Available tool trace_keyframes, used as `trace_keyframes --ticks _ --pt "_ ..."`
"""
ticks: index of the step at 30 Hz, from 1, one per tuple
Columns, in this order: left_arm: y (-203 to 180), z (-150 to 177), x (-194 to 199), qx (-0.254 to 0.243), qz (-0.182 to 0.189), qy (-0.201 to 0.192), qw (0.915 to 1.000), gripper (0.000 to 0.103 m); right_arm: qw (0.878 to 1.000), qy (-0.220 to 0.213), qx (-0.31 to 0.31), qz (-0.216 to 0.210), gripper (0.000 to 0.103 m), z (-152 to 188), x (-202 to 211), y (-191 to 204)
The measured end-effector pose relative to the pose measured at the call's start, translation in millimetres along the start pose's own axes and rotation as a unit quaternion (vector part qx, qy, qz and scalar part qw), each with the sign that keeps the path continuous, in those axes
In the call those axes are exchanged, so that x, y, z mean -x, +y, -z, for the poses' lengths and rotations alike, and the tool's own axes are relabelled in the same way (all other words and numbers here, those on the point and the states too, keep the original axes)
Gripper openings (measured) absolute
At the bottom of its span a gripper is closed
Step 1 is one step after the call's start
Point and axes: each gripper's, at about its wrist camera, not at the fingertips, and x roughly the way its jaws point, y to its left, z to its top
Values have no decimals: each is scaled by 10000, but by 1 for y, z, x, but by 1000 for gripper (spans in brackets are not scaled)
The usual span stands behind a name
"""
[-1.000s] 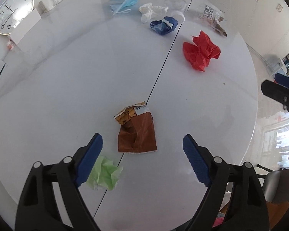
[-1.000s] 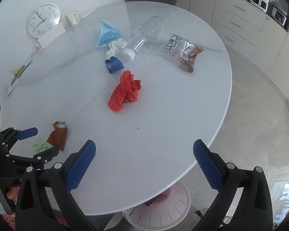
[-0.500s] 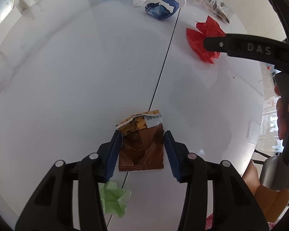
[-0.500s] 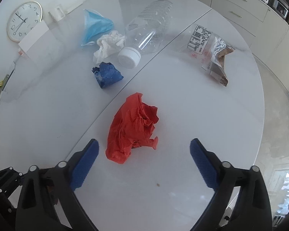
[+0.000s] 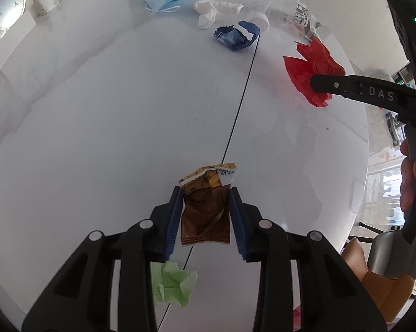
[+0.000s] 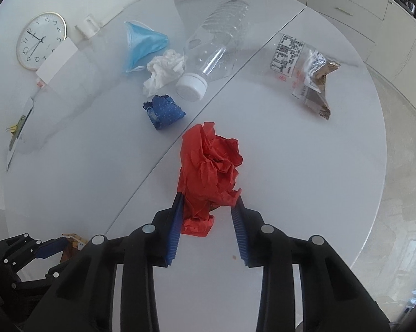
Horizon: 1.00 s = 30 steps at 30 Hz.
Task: Collect trash
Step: 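Carry both items over the white bin and open both tools to drop them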
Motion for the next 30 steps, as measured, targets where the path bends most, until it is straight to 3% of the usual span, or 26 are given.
trace_keyframes --ticks 8,15,19,27,30 --pt "-54 9 44 -505 442 -204 9975 34 9984 -354 -432 101 35 59 85 -52" --pt "-149 33 54 -1160 1124 -94 9868 34 9957 -348 -785 341 35 130 133 -92" --pt "-194 57 49 -1600 1137 36 9805 34 9951 -258 -893 349 35 168 147 -107" --pt "-250 94 16 -1876 998 450 9761 34 9963 -52 -805 302 36 224 158 -123" --pt "-261 100 6 -1879 890 526 9767 43 9964 -27 -813 237 36 236 160 -129"
